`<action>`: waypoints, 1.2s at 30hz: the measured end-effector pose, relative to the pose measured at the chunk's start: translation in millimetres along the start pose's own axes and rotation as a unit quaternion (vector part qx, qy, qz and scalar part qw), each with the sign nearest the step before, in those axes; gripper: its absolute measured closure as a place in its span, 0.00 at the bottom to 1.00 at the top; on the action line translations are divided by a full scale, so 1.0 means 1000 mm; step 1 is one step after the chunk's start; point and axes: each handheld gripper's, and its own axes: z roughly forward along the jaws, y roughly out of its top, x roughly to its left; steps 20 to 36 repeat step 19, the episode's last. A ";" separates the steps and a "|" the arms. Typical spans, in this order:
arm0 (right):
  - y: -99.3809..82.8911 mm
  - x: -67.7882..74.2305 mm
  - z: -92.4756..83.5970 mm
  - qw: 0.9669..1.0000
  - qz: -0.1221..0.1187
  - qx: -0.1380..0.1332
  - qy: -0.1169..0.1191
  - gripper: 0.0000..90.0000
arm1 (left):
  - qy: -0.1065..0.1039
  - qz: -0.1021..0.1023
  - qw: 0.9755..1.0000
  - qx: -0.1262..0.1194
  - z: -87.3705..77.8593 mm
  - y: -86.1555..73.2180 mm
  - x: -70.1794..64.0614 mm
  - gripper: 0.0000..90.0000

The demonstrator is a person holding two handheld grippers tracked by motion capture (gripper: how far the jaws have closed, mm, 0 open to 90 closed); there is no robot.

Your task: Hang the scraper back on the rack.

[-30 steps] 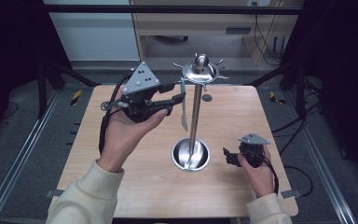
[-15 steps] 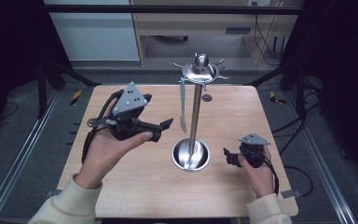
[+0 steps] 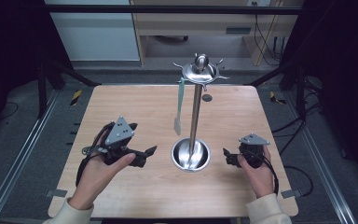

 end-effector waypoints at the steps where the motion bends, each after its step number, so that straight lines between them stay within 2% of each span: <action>1: 0.000 0.000 0.000 1.000 0.001 0.001 0.000 0.09 | 0.001 -0.003 1.000 0.003 0.001 -0.007 0.001 0.07; 4: 0.000 0.000 0.001 1.000 -0.003 0.001 -0.002 0.09 | 0.016 -0.007 1.000 0.020 0.004 -0.031 0.006 0.07; 7: 0.000 0.000 0.001 1.000 -0.004 0.000 -0.002 0.09 | 0.019 -0.029 0.999 0.025 0.006 -0.053 0.012 0.07; 10: -0.001 0.000 0.001 1.000 -0.002 0.003 -0.003 0.09 | 0.047 -0.035 0.997 0.043 0.007 -0.078 0.023 0.07; 11: -0.001 0.000 0.001 1.000 -0.004 0.003 -0.002 0.09 | 0.052 -0.044 0.997 0.047 0.007 -0.087 0.027 0.07; 12: -0.001 0.000 0.001 1.000 -0.004 0.003 -0.002 0.09 | 0.058 -0.055 0.996 0.050 0.007 -0.098 0.032 0.07; 14: -0.001 0.000 0.001 1.000 -0.005 0.003 -0.002 0.09 | 0.070 -0.065 0.994 0.062 0.007 -0.113 0.040 0.08; 17: -0.001 0.001 0.001 1.000 -0.002 0.002 0.000 0.09 | 0.106 -0.075 0.988 0.084 0.007 -0.138 0.055 0.08; 19: 0.000 0.000 0.001 1.000 -0.003 0.000 -0.001 0.09 | 0.113 -0.082 0.985 0.097 0.006 -0.150 0.061 0.09; 36: 0.000 0.000 0.001 1.000 -0.003 0.000 -0.001 0.09 | 0.113 -0.082 0.985 0.097 0.006 -0.150 0.061 0.09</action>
